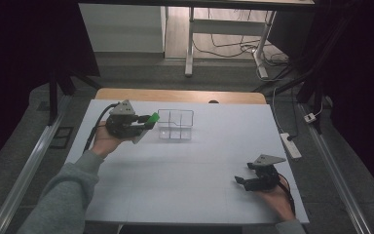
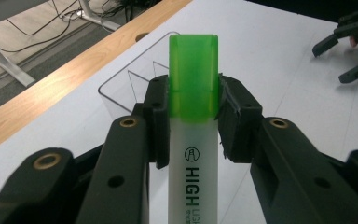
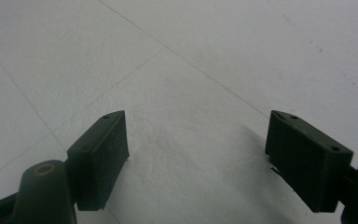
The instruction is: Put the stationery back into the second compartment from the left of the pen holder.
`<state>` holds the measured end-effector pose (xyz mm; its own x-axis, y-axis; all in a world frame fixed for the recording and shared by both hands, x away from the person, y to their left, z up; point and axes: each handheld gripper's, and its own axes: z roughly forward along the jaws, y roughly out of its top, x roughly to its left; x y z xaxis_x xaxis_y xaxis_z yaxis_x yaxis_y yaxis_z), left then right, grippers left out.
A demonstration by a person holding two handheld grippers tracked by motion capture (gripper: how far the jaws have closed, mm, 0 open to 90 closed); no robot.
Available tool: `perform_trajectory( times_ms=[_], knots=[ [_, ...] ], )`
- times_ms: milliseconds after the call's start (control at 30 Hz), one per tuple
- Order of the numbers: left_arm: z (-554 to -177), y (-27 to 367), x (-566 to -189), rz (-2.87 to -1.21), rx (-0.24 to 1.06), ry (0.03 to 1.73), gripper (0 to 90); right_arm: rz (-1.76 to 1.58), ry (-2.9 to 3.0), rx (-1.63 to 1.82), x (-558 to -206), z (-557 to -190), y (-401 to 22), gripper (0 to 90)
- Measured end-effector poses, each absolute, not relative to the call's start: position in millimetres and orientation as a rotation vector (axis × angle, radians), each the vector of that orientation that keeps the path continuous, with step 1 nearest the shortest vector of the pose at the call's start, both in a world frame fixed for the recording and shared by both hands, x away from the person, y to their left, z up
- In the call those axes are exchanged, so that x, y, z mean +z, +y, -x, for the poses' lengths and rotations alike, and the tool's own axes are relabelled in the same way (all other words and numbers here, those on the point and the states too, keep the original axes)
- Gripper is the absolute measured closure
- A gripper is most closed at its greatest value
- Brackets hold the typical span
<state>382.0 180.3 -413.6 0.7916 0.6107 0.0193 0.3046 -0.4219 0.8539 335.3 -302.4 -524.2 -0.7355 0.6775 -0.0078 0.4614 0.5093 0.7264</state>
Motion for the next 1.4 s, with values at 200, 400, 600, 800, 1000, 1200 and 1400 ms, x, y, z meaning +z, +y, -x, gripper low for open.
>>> perform_trajectory(
  times_ms=[200,400,600,800,1000,1200,1400],
  knots=[
    [-388.2,172.6,-409.2,-2.021,0.416,0.684,66.7,-0.959,2.463,1.058,-524.1,-335.3,-302.7,21.1],
    [-394.7,166.2,-407.2,-2.015,0.415,0.69,66.6,-0.96,2.459,1.06,-523.7,-335.3,-302.8,21.1],
    [-401.9,159.6,-404.9,-2.015,0.427,0.694,66.7,-0.959,2.458,1.061,-523.3,-335.3,-303.4,21.1],
    [-412.8,154.4,-406.1,-2.021,0.439,0.715,66.6,-0.959,2.457,1.06,-523.9,-335.5,-303.8,21.1],
    [-421.8,148.3,-405.1,-1.996,0.427,0.724,66.7,-0.959,2.462,1.049,-524.8,-336.0,-303.7,21.1],
    [-425.2,138.0,-401.9,-1.991,0.428,0.703,66.6,-0.96,2.467,1.045,-525.2,-336.0,-303.8,21.2],
    [-429.1,131.5,-397.4,-1.974,0.426,0.694,66.6,-0.963,2.464,1.044,-525.6,-336.3,-303.9,21.1]
  ],
)
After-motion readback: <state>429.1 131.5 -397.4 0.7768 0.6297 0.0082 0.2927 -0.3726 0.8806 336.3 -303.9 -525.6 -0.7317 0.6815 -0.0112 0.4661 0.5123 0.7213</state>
